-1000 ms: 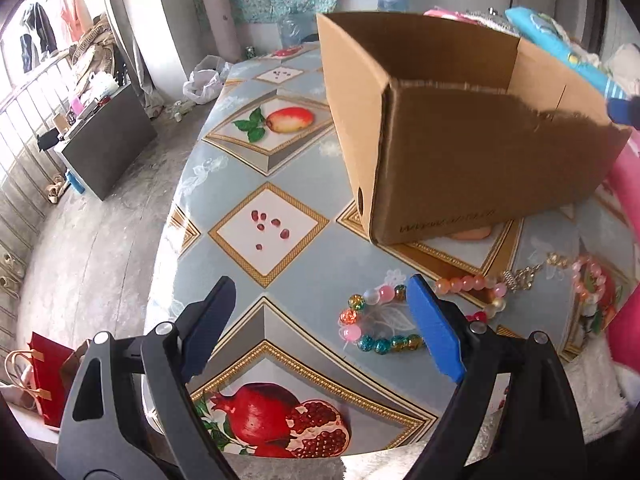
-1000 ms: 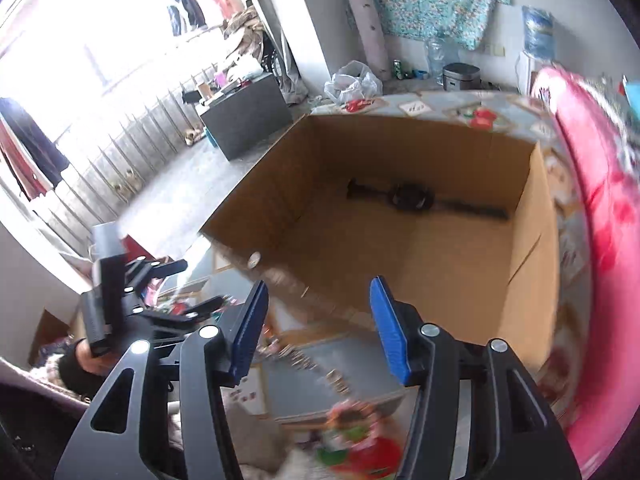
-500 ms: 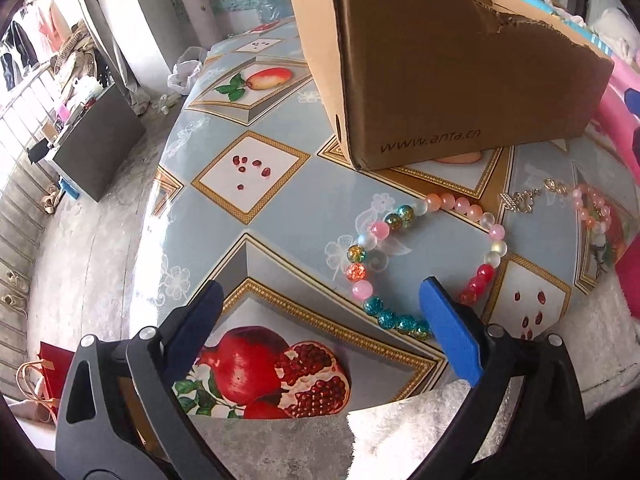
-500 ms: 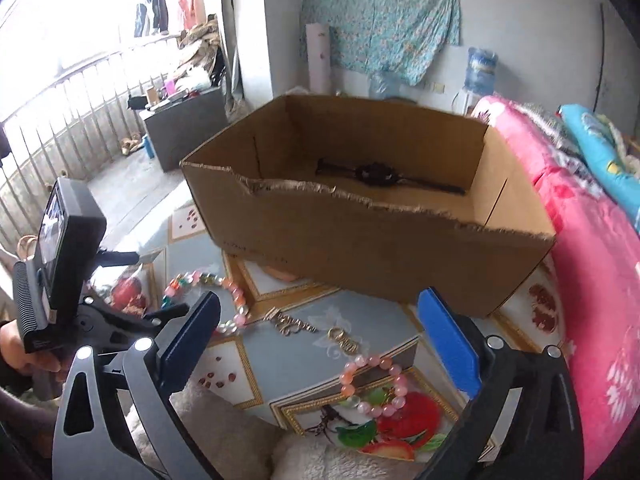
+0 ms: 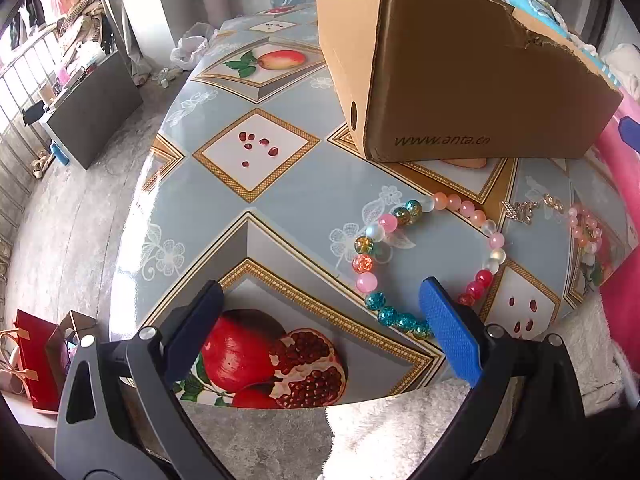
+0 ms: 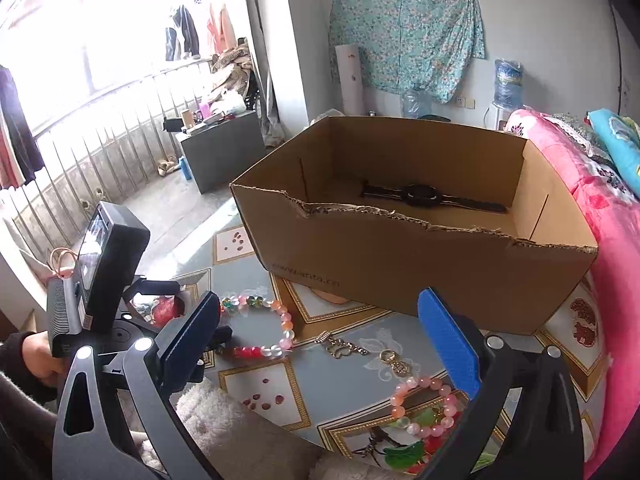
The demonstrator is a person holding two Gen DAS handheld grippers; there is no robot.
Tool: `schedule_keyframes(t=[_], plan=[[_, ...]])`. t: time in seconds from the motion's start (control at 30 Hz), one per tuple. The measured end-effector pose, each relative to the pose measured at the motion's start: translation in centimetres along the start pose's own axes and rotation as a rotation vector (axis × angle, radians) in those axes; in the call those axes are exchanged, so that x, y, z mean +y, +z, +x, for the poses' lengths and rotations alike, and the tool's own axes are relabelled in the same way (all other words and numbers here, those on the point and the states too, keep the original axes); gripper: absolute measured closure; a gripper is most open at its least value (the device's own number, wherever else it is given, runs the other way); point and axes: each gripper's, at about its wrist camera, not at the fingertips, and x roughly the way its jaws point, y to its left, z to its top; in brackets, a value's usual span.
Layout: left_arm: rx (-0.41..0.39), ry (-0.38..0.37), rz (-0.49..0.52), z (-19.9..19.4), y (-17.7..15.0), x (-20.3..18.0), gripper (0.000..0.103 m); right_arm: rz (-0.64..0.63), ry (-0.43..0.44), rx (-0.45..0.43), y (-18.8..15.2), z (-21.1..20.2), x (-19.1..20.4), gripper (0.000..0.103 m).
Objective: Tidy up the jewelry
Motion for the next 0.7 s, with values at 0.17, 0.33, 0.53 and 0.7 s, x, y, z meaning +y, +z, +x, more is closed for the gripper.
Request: schedule_keyframes(t=[0.17, 0.33, 0.53, 0.7], plan=[[-0.002, -0.003, 0.005, -0.1, 0.0, -0.2, 0.008, 0.015, -0.017, 0.085, -0.2, 1.6, 0.4, 0.007], [0.001, -0.002, 0.009, 0.0, 0.1, -0.1, 0.008, 0.065, 0.032, 0.119, -0.9, 2.4, 0.1, 0.007], [0.004, -0.002, 0.002, 0.1, 0.0, -0.1, 0.008, 0.02, -0.003, 0.07, -1.0, 1.8, 0.4, 0.007], [0.004, 0.003, 0.0, 0.1, 0.0, -0.1, 0.008, -0.009, -0.022, 0.075, -1.1, 1.7, 0.9, 0.007]])
